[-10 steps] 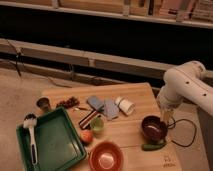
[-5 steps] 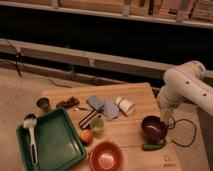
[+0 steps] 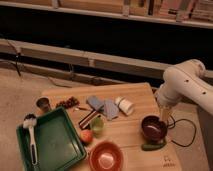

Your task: Place towel in tray

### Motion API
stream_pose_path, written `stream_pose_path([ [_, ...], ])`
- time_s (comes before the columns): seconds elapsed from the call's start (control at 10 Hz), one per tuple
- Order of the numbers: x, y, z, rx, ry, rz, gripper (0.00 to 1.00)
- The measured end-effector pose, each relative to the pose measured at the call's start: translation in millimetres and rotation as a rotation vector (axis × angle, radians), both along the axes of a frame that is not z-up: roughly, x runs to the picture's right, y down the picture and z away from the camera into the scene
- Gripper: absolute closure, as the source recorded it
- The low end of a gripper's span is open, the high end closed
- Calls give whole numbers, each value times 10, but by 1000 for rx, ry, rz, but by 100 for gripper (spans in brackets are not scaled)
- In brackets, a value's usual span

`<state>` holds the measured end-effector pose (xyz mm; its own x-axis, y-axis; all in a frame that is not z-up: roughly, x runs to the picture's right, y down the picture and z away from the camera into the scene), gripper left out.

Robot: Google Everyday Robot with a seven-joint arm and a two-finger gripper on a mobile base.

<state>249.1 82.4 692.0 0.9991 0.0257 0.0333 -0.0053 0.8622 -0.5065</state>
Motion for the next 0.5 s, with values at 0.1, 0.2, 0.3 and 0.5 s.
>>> stream_pose_path([
  [0.1,-19,-21,7,5,-7,-3,0],
  [0.2,-6,-34,15,10,-15,-10,0],
  [0.3,-12,-49,31,14,-32,-24,0],
  [0.5,-159,-82,70,22,-76,-61,0],
])
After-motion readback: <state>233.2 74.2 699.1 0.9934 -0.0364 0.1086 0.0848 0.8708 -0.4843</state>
